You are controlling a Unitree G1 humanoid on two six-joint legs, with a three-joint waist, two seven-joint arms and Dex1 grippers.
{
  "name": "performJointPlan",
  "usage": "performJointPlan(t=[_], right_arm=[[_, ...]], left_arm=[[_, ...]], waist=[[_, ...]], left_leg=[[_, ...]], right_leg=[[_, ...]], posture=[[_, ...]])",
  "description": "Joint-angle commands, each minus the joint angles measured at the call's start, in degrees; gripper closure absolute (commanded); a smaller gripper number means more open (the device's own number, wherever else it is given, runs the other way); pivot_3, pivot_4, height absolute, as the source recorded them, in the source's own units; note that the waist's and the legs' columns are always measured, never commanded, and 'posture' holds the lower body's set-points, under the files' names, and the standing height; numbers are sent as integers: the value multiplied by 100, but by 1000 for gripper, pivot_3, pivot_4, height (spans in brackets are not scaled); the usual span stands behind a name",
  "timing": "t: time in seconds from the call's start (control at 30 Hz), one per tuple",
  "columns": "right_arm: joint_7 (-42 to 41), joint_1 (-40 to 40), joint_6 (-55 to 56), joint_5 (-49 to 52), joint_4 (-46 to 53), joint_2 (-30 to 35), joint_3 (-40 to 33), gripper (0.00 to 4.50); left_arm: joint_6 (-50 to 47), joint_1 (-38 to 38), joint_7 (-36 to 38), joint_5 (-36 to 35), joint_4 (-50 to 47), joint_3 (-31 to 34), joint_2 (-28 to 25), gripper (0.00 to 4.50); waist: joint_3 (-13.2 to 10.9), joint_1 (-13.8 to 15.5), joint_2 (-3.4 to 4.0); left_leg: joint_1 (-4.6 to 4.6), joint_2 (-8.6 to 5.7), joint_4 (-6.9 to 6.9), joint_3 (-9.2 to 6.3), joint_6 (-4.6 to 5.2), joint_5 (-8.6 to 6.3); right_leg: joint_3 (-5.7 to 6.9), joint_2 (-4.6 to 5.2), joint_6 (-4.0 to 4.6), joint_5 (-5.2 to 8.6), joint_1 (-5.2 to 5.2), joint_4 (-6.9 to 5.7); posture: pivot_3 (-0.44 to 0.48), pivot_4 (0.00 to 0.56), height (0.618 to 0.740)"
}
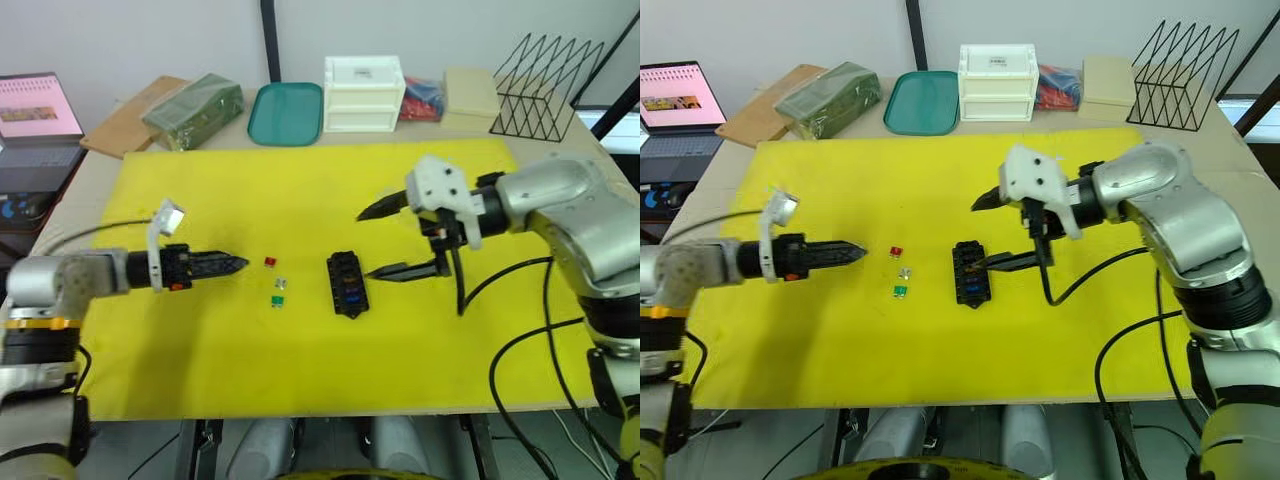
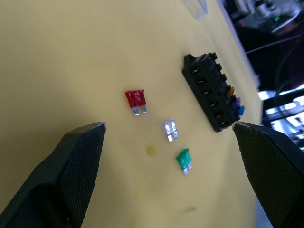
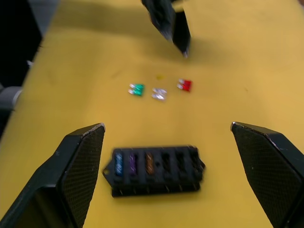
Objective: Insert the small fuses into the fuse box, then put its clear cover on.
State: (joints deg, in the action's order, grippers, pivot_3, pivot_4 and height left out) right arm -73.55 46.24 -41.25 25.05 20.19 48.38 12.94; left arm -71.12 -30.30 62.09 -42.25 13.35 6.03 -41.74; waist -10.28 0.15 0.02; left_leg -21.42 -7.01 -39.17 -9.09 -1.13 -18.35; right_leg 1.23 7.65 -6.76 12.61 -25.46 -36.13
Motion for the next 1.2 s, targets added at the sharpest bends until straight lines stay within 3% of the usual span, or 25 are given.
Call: performJointPlan(t=[0.03,0.13,0.3,0.43,1.13,1.2], right_arm=[[53,92,-29,34,169,25,-63,0],[76,36,-55,40,233,41,-45,0],[101,-19,-96,24,307,88,-34,0],[115,-14,-82,-10,305,101,-9,0],[233,1,-205,-35,399,112,12,0],[239,4,-215,-29,408,118,10,0]], left_arm=[[-243,-260,-299,-27,448,198,139,588],[-368,-442,-491,-9,716,232,292,1716],[-615,-799,-704,13,1159,243,552,1716],[-687,-1008,-616,162,1355,-141,654,1716],[-343,-1204,-381,576,1527,-643,1108,1716],[-323,-1180,-364,612,1514,-654,1087,2329]], waist=[[1,2,-1],[1,8,-1],[2,43,-2],[3,45,-3],[6,62,-6],[6,60,-7]], left_leg=[[0,0,0,0,0,0],[1,0,0,0,-1,1],[0,-3,-3,0,-2,1],[0,-3,-4,0,-2,1],[1,-7,-4,-2,-1,1],[1,-7,-4,-2,-1,1]], right_leg=[[0,0,0,0,0,0],[0,1,0,0,0,0],[0,3,-1,0,1,0],[0,3,-1,0,2,0],[-1,6,-1,0,6,1],[-1,6,-1,0,6,1]], posture=[[0,150,740],[0,150,740],[0,150,740],[0,150,740],[0,150,740],[0,150,740]])
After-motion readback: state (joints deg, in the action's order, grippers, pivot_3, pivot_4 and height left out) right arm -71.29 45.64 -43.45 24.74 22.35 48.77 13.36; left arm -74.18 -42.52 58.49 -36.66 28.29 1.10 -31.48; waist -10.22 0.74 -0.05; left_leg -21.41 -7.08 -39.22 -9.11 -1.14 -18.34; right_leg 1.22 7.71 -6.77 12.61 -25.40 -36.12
